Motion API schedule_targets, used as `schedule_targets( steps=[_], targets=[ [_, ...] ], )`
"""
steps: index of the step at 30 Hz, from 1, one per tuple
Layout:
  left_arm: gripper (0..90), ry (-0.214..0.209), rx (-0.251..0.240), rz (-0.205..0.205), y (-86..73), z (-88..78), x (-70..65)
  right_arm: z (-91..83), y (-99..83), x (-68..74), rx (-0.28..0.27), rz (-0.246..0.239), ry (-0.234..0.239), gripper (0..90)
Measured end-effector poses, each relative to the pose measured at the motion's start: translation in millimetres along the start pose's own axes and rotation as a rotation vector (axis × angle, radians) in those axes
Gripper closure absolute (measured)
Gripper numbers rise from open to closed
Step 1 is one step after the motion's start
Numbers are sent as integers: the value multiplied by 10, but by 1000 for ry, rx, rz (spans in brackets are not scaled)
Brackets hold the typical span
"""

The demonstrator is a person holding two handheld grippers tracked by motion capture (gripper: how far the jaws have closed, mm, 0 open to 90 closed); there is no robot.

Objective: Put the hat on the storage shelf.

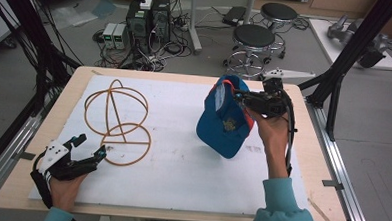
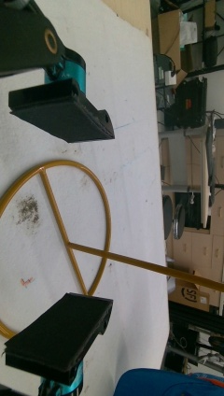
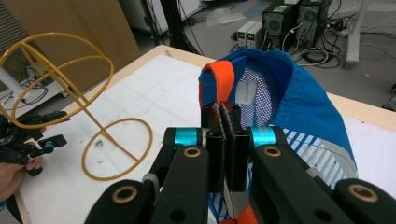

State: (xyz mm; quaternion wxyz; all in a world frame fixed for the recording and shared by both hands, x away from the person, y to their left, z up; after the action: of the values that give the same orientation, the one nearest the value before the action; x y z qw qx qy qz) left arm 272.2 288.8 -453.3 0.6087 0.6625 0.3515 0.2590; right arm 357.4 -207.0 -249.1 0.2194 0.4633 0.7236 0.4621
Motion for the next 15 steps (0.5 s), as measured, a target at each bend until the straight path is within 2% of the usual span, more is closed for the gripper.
schedule_targets(
  steps=[8,11,12,15],
  targets=[
    [162,0,0,4,0,1,-4,10,-46,91,2,3,40,888],
    [162,0,-1,3,0,1,-4,33,-84,168,10,-4,57,887],
    [162,0,0,3,0,0,-3,56,-114,227,9,5,85,887],
    [162,0,0,3,0,-1,-3,98,-156,344,19,-2,119,886]
  ],
)
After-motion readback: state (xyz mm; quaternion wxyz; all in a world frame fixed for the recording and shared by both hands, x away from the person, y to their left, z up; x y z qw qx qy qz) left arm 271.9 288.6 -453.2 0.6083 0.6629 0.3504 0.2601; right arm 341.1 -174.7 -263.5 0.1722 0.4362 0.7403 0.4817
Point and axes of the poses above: each handheld gripper's, and its own axes: z roughly forward along the jaws, y roughly out of its top, x roughly to its left, the point moved 2 cm from there along z, roughly forward along the jaws, and after that the axes turned 13 degrees about -y, right-handed, at the moved point
